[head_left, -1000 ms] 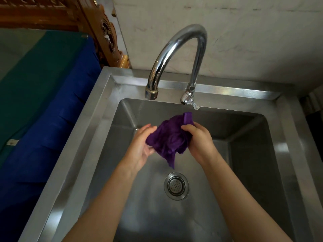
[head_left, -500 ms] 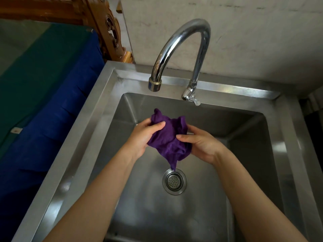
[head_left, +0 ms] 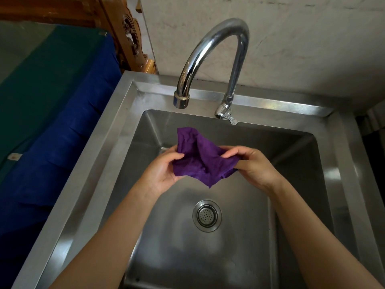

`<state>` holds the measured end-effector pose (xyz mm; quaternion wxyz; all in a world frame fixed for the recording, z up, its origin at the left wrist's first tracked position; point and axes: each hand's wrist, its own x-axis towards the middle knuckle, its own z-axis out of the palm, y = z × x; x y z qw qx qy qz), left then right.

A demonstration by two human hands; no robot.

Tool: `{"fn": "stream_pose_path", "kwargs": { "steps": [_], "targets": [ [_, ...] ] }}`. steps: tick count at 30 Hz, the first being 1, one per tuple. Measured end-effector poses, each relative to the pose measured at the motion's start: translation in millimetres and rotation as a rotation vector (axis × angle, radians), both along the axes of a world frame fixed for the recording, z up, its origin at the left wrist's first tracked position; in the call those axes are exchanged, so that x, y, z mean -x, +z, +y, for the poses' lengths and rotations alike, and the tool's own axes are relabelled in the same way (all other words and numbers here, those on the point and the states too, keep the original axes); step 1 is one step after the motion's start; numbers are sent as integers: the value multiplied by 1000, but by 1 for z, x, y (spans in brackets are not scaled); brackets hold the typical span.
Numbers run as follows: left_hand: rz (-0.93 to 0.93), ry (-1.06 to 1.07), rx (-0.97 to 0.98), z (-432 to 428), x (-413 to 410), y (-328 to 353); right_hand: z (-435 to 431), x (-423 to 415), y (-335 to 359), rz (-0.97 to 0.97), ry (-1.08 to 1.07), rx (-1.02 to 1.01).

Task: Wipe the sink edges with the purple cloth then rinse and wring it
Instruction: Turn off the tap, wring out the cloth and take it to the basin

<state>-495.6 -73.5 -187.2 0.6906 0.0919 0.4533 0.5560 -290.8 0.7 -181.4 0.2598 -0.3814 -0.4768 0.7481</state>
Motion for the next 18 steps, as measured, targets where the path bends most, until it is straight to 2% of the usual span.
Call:
{"fn": "stream_pose_path", "kwargs": {
  "steps": [3,6,8,11,15,18],
  "targets": [
    [-138,41,17,4,-1,6,-1,-7,0,80,119,87],
    [-60,69,105,14,-15,6,-8,2,-2,10,88,103],
    [38,105,124,21,-28,6,-13,14,-7,-82,19,20],
    [134,196,166,27,-35,2,-17,25,-9,-111,-76,-97],
    [113,291,195,25,-38,7,-17,26,-6,-198,-100,-306],
    [124,226,216,25,-46,6,-29,40,-2,-265,-66,-546]
  ]
}}
